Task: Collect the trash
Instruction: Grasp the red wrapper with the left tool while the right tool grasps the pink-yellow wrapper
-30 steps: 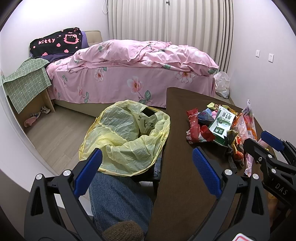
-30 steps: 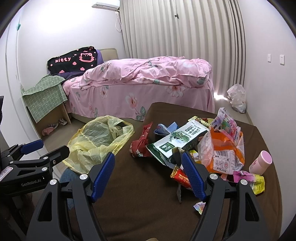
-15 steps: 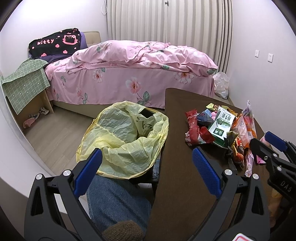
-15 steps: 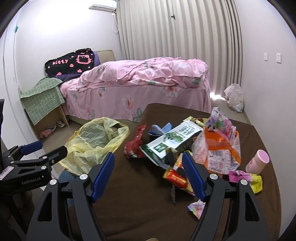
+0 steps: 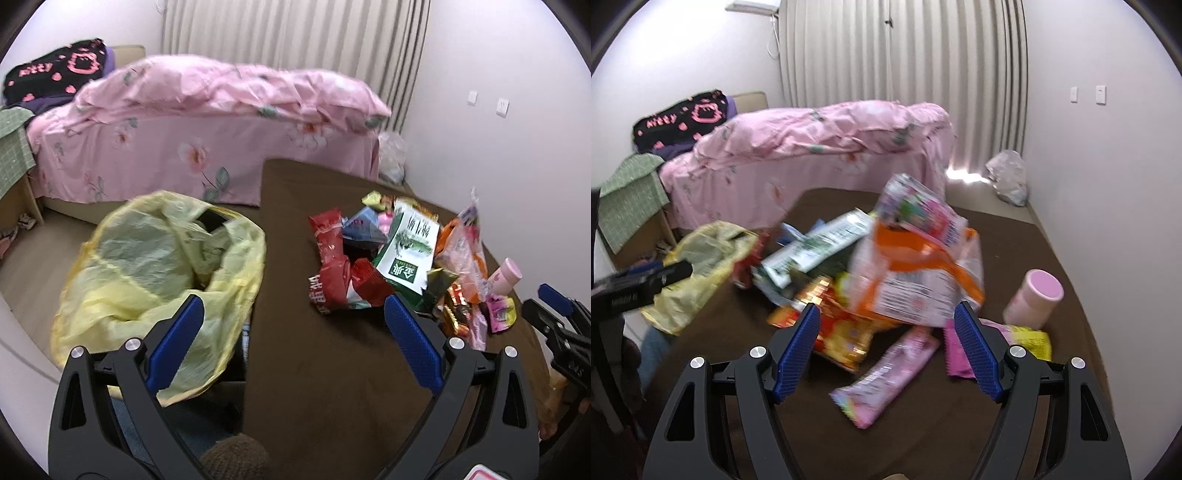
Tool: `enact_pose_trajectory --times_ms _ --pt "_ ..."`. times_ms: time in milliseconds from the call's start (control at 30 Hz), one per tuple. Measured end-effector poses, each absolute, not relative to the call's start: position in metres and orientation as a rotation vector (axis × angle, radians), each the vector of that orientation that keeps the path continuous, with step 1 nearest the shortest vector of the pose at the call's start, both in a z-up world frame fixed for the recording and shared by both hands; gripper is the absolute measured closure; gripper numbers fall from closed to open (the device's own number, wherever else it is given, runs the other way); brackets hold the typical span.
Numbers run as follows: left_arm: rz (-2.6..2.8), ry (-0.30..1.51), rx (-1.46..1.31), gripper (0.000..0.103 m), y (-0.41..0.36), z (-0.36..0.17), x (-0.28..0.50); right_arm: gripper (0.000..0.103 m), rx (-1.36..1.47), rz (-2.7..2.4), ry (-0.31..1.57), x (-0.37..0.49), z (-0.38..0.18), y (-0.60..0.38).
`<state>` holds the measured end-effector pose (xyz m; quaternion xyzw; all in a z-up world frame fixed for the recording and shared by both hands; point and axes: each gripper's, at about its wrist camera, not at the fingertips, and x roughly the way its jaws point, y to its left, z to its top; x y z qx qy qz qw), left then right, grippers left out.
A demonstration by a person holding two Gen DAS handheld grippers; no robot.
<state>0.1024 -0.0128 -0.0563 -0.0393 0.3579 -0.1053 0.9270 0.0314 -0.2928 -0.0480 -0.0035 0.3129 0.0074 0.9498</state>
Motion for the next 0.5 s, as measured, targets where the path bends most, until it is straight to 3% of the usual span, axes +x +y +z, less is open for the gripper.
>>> enact_pose_trajectory --times_ms 300,500 --pt "-0.355 0.776 -0.099 0.011 -0.037 -0.062 0.133 0.032 -0.035 0.188 0.692 0.032 -0.074 -0.296" --pt "-0.35 0.855 -0.143 0.023 -0.04 -0.083 0.154 0.032 -0.028 0.196 0.751 0.035 -0.096 -0.296"
